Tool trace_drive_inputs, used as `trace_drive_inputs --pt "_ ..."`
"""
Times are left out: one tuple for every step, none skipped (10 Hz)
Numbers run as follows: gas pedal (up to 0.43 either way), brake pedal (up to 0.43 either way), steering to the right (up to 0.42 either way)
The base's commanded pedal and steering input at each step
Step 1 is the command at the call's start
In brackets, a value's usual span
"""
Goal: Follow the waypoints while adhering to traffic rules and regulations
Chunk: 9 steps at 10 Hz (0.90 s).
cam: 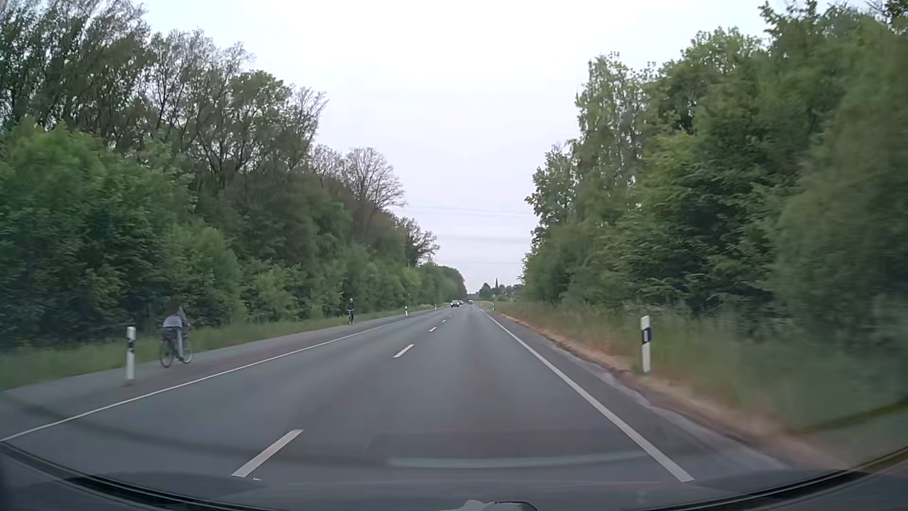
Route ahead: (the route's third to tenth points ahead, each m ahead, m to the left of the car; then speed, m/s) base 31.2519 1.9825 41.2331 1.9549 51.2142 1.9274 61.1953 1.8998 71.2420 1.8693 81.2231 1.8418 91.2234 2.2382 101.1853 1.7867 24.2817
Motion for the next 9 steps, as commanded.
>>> trace_drive_inputs --pt "0.24 0.0 -0.002" --pt "0.24 0.0 -0.002" --pt "0.24 0.0 -0.002" --pt "0.24 0.0 -0.002" --pt "0.24 0.0 -0.002" --pt "0.24 0.0 -0.003" --pt "0.24 0.0 -0.001" --pt "0.24 0.0 0.002" --pt "0.24 0.0 0.001"
